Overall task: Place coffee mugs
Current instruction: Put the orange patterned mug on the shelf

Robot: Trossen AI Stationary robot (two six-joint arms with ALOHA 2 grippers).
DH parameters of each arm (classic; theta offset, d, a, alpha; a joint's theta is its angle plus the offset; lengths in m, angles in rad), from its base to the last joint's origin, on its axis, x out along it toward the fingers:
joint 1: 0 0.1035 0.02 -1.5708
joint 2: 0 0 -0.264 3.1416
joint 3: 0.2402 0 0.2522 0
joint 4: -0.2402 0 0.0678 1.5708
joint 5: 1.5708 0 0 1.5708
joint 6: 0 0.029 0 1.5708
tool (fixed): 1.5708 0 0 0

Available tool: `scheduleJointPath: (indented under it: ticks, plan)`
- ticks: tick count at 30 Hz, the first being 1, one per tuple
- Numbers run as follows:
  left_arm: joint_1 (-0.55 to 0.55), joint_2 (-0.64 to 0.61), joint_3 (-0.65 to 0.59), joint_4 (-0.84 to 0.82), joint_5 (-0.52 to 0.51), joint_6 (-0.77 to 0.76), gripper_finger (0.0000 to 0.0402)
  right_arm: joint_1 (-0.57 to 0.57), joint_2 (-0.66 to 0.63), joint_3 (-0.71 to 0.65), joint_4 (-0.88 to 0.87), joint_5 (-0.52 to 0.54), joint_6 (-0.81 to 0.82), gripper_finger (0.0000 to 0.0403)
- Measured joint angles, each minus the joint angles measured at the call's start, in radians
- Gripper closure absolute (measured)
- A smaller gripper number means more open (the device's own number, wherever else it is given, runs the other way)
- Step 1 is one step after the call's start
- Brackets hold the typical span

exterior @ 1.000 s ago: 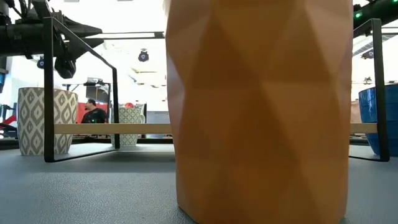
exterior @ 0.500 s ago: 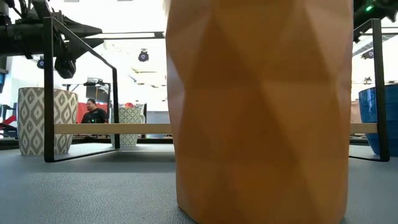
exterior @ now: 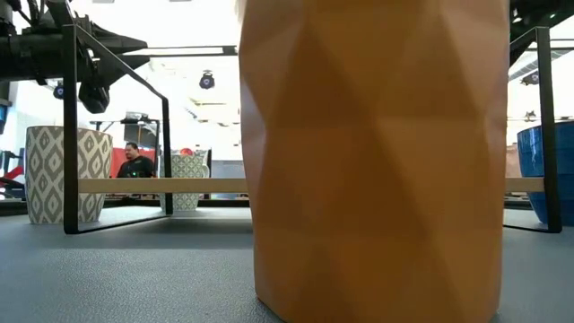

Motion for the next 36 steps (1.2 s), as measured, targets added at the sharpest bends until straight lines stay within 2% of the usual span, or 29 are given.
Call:
scheduleJointPath:
  ticks: [10,19,28,36]
  plan:
    - [0.000,0.000,0.000,0.000,0.000,0.000,0.0309,-0.128,0.129,0.063,-0.014,-0.157,-0.081,0.0271]
    - [0.000,0.000,0.000,0.000,0.000,0.000,0.0309,-0.169,0.268,0.212,-0.228,-0.311,-0.152,0.0273]
    - [0.000,0.000,0.000,0.000,0.000,0.000,0.0309,-0.169,0.372,0.358,-0.514,-0.317,-0.251,0.0275]
    - [0.000,0.000,0.000,0.000,0.000,0.000,0.0309,-0.166,0.391,0.395,-0.649,-0.320,-0.405,0.0275]
